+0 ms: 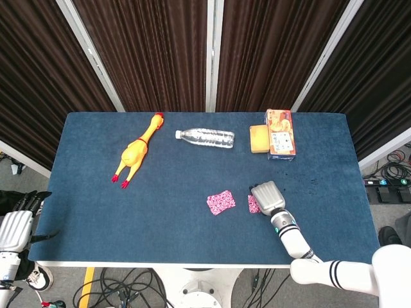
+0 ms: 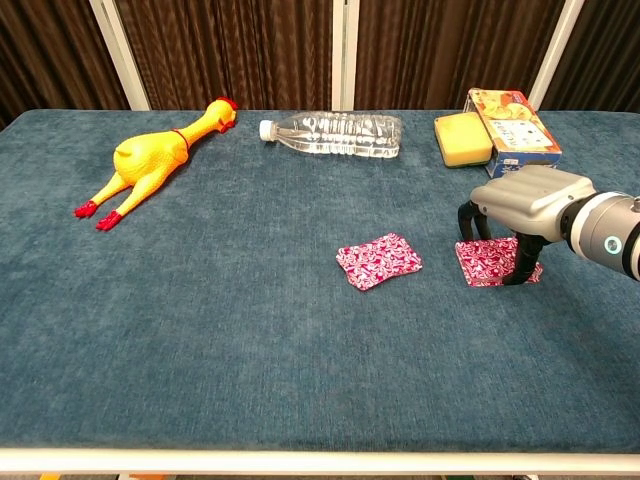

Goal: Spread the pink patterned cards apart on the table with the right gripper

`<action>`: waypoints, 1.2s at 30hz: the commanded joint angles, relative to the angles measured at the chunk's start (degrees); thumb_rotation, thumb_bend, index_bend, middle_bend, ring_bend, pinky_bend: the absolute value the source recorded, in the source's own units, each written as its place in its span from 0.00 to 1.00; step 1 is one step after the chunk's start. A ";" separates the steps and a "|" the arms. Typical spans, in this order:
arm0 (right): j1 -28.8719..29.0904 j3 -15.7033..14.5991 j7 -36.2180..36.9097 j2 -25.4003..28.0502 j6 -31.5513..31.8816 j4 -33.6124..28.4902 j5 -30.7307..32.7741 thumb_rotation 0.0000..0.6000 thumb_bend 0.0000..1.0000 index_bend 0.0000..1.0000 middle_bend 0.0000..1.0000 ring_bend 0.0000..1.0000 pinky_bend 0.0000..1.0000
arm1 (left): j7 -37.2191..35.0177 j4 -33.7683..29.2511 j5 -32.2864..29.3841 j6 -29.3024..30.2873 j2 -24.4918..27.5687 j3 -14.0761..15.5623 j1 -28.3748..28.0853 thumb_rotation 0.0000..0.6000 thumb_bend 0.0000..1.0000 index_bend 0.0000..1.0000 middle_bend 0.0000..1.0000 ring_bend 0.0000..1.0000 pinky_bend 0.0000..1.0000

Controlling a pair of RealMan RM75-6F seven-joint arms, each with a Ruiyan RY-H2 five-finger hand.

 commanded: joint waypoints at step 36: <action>8.59 8.16 -2.12 -6.25 -6.84 13.53 6.19 1.00 0.10 0.49 0.46 0.87 0.97 | -0.58 0.36 -0.05 0.19 0.10 -0.02 0.23 1.00 0.03 0.16 0.15 0.06 0.18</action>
